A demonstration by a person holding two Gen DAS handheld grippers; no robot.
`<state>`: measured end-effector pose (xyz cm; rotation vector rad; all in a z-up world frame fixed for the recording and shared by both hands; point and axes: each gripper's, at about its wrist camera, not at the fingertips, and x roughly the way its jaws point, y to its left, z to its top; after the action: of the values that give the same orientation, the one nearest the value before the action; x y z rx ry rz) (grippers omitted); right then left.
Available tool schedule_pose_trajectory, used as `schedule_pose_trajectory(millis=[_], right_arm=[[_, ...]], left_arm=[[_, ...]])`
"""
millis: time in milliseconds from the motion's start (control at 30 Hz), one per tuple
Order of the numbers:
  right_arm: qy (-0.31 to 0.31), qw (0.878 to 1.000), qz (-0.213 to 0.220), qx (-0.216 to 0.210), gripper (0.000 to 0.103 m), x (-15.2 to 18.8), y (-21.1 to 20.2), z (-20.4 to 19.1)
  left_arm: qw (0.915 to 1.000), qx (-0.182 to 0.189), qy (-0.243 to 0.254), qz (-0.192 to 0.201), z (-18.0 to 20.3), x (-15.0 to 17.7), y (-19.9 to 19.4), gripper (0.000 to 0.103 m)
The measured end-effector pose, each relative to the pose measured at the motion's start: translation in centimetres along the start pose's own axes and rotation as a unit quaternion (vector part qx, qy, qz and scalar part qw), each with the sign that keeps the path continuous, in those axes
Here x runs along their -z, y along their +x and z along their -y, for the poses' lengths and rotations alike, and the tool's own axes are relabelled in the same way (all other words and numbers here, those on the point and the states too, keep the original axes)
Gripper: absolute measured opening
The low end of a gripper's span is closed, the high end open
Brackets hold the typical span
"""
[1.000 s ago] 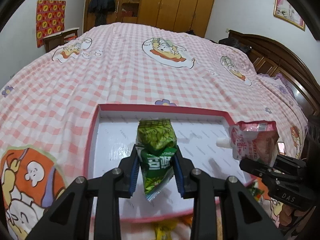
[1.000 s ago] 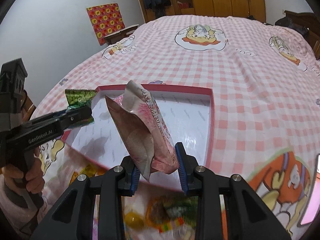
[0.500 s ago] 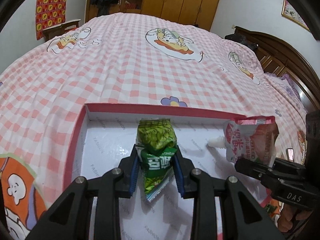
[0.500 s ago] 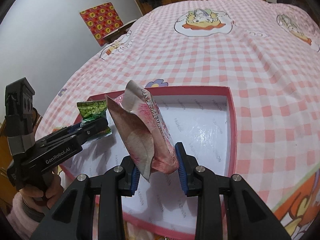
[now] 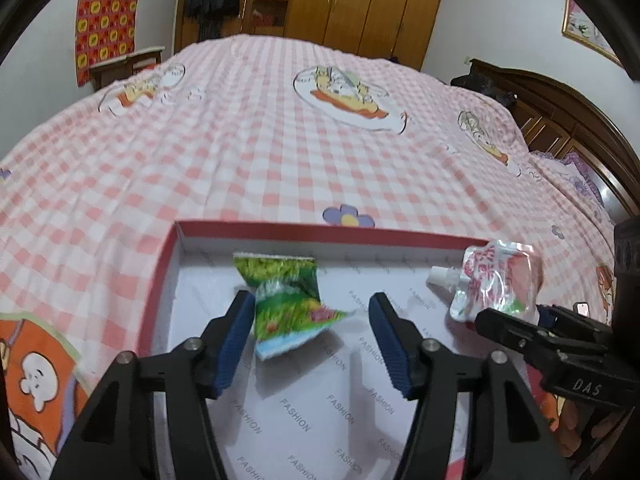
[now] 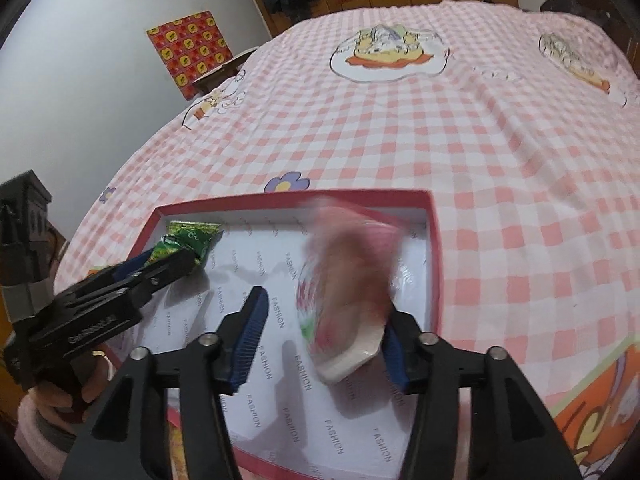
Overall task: Organize snacks
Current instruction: 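Open the left tool to drop the green bag while the right tool drops the pink bag in the tray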
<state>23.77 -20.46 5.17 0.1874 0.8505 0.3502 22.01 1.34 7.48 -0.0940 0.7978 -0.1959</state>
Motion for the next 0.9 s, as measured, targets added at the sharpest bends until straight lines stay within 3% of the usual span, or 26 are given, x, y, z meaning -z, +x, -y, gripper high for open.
schedule_pose_trajectory(millis=[133,533,900], right_arm=[[-0.027,0.999,0.015,0.018,0.067,0.0,-0.7,-0.9],[-0.062,0.997,0.024,0.04,0.067,0.9,-2.3,-2.6],[-0.06,0.996,0.048,0.042,0.067,1.6,-5.0,-2.3]], left_arm=[[0.9998,-0.006,0.009,0.016,0.3,-0.2,-1.2,0.064],[0.9997,0.008,-0.011,0.019,0.1,0.6,-4.3,0.064],[0.9998,-0.003,-0.013,0.013,-0.1,2.0,-6.8,0.064]])
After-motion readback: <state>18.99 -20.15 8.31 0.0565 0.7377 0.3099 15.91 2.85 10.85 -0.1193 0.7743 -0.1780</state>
